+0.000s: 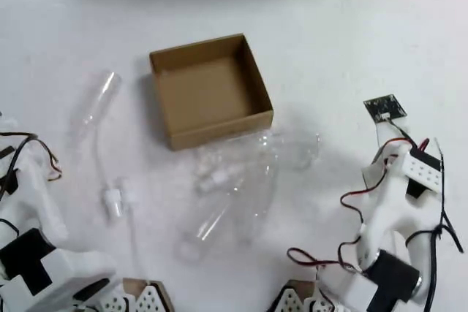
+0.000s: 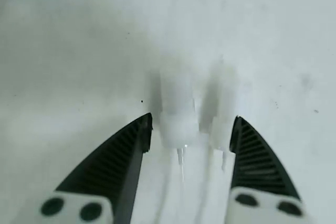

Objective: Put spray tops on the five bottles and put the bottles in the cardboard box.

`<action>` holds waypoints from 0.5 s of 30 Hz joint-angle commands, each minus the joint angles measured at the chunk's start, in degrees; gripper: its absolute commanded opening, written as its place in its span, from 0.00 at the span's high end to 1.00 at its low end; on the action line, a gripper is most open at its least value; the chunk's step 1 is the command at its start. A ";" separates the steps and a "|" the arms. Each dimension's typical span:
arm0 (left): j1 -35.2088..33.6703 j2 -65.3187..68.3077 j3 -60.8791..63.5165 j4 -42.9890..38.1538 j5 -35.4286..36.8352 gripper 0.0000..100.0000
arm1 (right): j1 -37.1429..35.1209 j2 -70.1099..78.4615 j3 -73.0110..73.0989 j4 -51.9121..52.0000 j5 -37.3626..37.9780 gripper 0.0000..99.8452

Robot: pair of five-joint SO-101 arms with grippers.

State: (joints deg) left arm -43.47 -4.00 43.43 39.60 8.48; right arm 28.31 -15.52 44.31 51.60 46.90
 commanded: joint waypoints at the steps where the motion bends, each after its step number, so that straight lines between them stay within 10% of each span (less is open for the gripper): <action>1: 0.40 -0.22 -0.44 -1.14 -0.44 0.92 | -0.84 -8.48 -2.64 6.29 0.53 0.82; 7: 0.57 -0.22 -0.53 -1.14 -0.44 0.92 | -11.38 -23.87 -2.55 19.91 0.44 0.98; 15: 0.57 -0.22 -0.53 -1.14 -0.44 0.92 | -38.37 -33.36 -3.34 25.19 -6.86 0.94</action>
State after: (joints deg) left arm -43.47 -4.00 43.43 39.60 8.48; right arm -0.35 -47.08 44.31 76.31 42.15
